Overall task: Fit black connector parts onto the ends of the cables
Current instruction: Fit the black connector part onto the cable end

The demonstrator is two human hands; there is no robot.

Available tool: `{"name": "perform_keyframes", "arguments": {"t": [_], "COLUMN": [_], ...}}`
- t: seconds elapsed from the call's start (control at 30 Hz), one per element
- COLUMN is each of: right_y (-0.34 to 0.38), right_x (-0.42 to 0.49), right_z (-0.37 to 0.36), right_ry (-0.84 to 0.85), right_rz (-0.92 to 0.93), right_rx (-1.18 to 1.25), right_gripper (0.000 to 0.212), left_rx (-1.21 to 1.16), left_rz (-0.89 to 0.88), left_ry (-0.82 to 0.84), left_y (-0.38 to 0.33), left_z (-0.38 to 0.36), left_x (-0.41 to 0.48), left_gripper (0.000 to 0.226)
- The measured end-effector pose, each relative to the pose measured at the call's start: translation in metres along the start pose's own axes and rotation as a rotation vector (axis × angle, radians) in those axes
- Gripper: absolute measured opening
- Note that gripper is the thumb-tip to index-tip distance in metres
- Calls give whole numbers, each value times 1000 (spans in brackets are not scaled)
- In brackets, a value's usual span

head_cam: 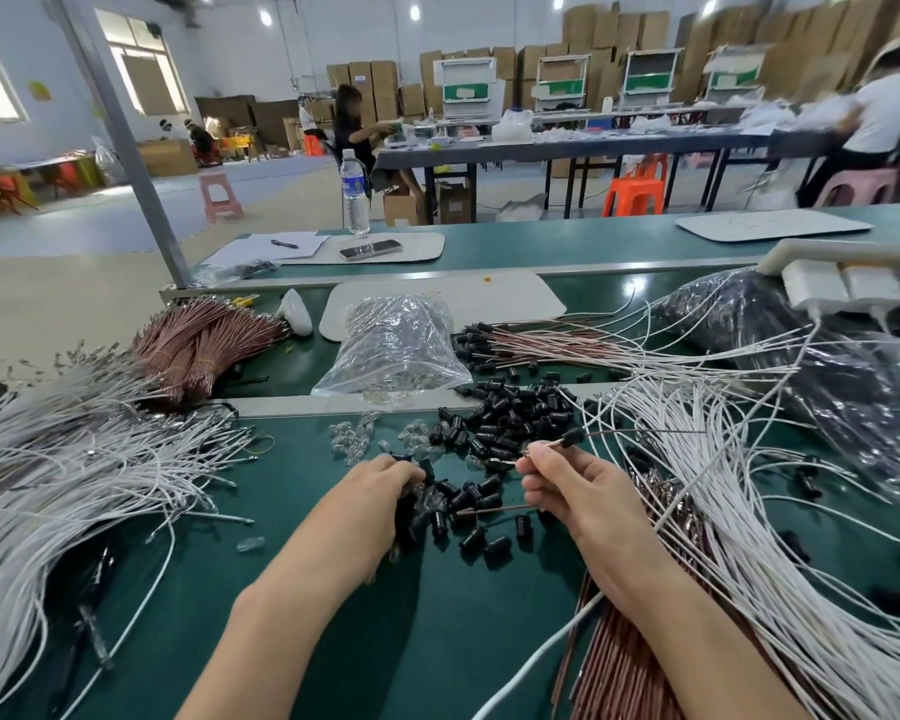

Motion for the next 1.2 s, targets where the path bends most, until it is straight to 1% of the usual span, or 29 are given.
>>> {"name": "perform_keyframes", "arguments": {"t": [0.1, 0.17, 0.2, 0.23, 0.3, 0.33, 0.37, 0.43, 0.5, 0.6, 0.7, 0.8, 0.93, 1.2], "right_y": [1, -1, -1, -2, -4, -4, -5, -5, -5, -7, -9, -10, -11, -12], "right_x": [-1, -1, 0, 0, 0, 1, 1, 1, 1, 3, 4, 4, 5, 6], "right_z": [-1, -1, -2, -2, -4, -5, -5, -7, -7, -6, -7, -7, -8, -7], "right_ry": [26, 36, 43, 53, 77, 86, 94, 106, 107, 114, 130, 124, 109, 104], "right_rz": [-3, -13, -21, -31, -52, -61, -69, -81, -89, -103, -119, -110, -108, -109], "right_rx": [21, 38, 56, 80, 128, 152, 174, 214, 237, 228, 209, 169, 126, 128], "right_gripper": [25, 24, 23, 21, 18, 18, 18, 19, 20, 17, 13, 14, 13, 13], "left_rx": [-14, -12, -13, -46, -280, -446, -609, -896, -1095, -1223, -1359, -1421, -1364, -1374], "left_rz": [19, 11, -8, -36, -78, -99, -124, -165, -171, -133, -84, -69, -97, -92], "left_ry": [50, 52, 12, -69, -278, -345, -375, -352, -307, -259, -219, -222, -226, -223], "left_y": [3, 3, 2, -2, -12, -19, -29, -53, -70, -72, -62, -59, -63, -62], "left_z": [5, 7, 10, 16, 29, 31, 28, 13, -3, -21, -30, -31, -28, -29], "left_x": [7, 6, 6, 4, -5, -10, -14, -16, -14, -8, -5, -5, -7, -9], "left_gripper": [39, 34, 33, 32, 22, 17, 16, 11, 15, 25, 24, 24, 17, 17]}}
Point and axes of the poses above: each hand's wrist, its own x-axis towards the middle knuckle, its own z-axis out of the back of the hand, y = z × x, the point moved 8 cm from there along x, towards the middle knuckle, and after that the axes turned 6 degrees about y, right-handed, at the moved point
